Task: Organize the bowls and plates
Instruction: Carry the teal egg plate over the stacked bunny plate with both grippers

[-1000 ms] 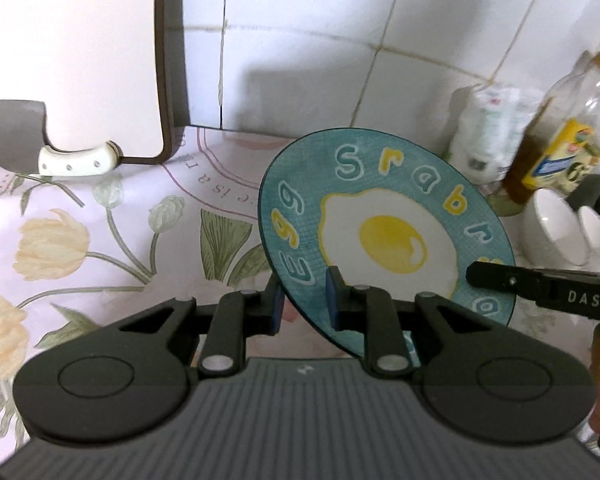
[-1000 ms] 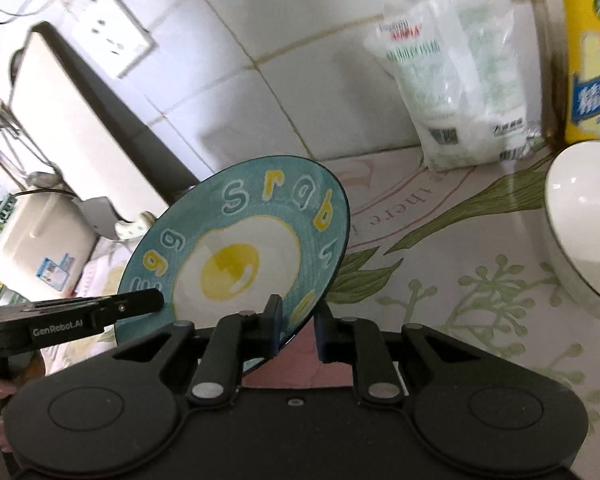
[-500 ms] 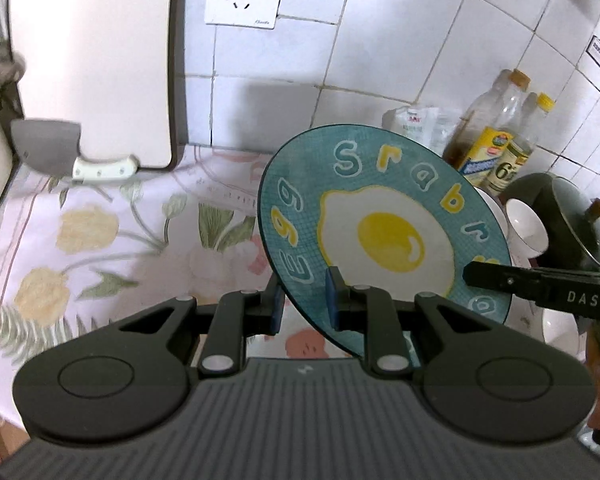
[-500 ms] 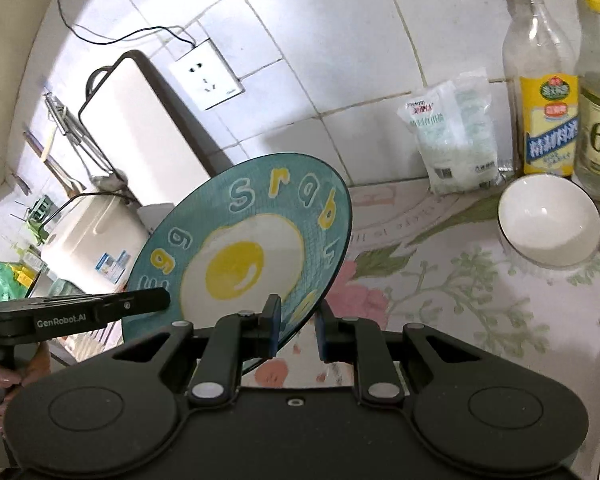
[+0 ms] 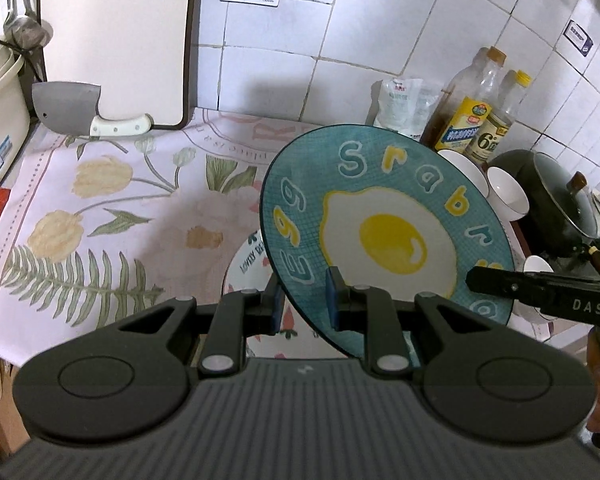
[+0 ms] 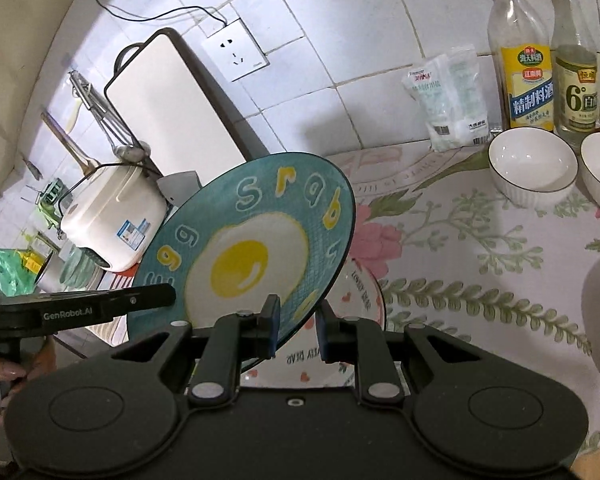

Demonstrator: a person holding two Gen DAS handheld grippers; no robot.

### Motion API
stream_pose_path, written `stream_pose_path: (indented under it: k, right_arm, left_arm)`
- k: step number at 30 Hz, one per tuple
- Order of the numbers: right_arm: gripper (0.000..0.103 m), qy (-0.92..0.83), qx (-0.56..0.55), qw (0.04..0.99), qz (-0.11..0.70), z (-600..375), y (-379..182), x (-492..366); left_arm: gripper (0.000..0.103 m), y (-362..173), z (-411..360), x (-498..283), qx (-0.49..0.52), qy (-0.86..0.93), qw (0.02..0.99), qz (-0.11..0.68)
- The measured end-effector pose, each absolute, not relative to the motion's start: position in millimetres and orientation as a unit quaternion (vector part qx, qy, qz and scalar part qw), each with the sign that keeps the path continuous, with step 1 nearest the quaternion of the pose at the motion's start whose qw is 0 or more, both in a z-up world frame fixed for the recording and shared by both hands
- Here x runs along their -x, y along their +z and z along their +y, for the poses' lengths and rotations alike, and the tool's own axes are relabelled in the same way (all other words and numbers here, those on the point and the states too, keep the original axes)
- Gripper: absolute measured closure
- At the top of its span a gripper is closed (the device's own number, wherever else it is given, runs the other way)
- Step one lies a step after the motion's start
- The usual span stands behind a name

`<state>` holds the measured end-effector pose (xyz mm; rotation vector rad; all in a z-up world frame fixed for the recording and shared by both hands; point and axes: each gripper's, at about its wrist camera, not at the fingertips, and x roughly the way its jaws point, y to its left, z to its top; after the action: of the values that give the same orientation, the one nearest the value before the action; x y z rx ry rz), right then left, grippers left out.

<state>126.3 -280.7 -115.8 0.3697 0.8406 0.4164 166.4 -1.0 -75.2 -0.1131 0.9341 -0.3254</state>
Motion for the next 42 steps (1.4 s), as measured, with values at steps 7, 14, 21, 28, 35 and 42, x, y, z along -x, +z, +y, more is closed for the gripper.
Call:
stream_pose_path:
  k: [7, 14, 21, 28, 35, 42]
  right_arm:
    - [0.079, 0.189, -0.167, 0.879, 0.404, -278.3, -115.3, -100.9]
    - [0.079, 0.186, -0.166, 0.873, 0.419, -279.6, -128.6, -93.2]
    - [0.079, 0.180, -0.165, 0.862, 0.444, -273.8, -151.3, -94.1]
    - [0.078, 0.180, -0.156, 0.851, 0.468, -263.5, -169.6, -104.8]
    - [0.077, 0.179, -0.149, 0.841, 0.488, -254.3, -183.4, -118.5]
    - [0.076, 0.164, -0.135, 0.838, 0.502, -246.2, -187.3, -127.4]
  left_arm:
    - [0.084, -78.2, -2.1, -151.0, 0.056, -0.164, 0.875, 0.453]
    - [0.084, -96.7, -2.8, -145.4, 0.062, -0.165, 0.866, 0.468]
    - [0.084, -123.0, 2.5, -147.6, 0.070, -0.158, 0.854, 0.491]
    - [0.084, -147.0, 10.8, -158.1, 0.083, -0.145, 0.843, 0.511]
    - [0.084, -170.4, 18.7, -173.8, 0.103, -0.127, 0.833, 0.529]
    - [0.084, -178.4, 19.4, -186.8, 0.097, -0.132, 0.827, 0.538]
